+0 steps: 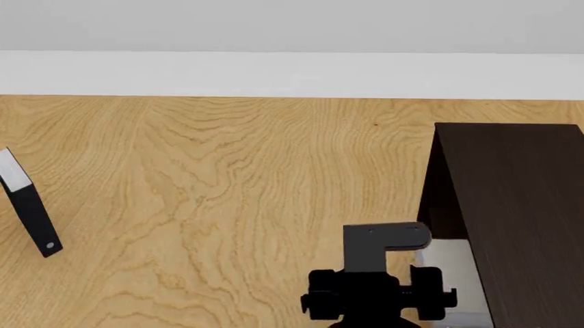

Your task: Pick up the book on the right and place it on the cabinet shelf.

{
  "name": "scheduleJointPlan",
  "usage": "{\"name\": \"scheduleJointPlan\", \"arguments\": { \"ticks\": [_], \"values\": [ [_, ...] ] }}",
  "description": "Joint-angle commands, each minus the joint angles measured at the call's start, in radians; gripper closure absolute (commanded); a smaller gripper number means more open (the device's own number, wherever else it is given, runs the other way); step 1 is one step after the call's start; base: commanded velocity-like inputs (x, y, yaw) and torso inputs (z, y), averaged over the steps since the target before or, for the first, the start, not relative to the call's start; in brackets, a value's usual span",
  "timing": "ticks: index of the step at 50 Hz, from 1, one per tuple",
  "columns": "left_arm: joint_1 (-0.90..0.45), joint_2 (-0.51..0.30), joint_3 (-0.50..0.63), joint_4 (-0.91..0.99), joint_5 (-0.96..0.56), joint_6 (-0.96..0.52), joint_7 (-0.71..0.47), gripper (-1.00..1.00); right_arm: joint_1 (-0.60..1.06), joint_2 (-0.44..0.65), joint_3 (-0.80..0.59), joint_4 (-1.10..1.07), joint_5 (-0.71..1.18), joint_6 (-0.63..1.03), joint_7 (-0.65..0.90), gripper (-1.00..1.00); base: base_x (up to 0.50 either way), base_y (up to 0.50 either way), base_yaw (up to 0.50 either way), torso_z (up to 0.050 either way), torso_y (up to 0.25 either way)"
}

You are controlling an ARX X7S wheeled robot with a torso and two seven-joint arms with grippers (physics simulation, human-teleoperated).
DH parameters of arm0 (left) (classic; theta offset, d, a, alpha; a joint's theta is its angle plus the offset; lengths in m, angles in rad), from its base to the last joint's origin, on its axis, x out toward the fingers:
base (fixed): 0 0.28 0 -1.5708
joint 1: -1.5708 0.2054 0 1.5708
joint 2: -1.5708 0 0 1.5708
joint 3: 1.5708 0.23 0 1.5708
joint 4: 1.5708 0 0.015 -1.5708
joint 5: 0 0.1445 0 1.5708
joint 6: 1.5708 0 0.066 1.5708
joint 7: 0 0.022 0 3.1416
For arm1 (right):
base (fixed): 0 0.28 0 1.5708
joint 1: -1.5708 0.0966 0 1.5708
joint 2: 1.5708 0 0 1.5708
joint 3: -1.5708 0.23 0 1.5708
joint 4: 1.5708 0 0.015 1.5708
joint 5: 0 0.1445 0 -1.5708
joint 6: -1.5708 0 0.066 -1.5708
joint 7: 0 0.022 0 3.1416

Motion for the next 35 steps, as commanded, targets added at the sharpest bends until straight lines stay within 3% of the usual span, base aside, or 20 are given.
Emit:
{"name": "scheduleJointPlan", "arguments": {
  "ticks": [1,35],
  "values": [
    [0.000,0.001,0.010,-0.017,-0.010,0.000,-0.004,-1.00,0.010,0.029,0.011,0.003,-0.022,0.013,0.054,-1.00,0.00,-0.01,-0.01,0.000,0.000],
    [-0.004,-0.003,0.022,-0.018,-0.009,0.001,-0.010,-1.00,-0.012,0.112,0.050,-0.081,0.002,0.022,0.147,-1.00,0.00,0.00,0.00,0.000,0.000]
  ]
}}
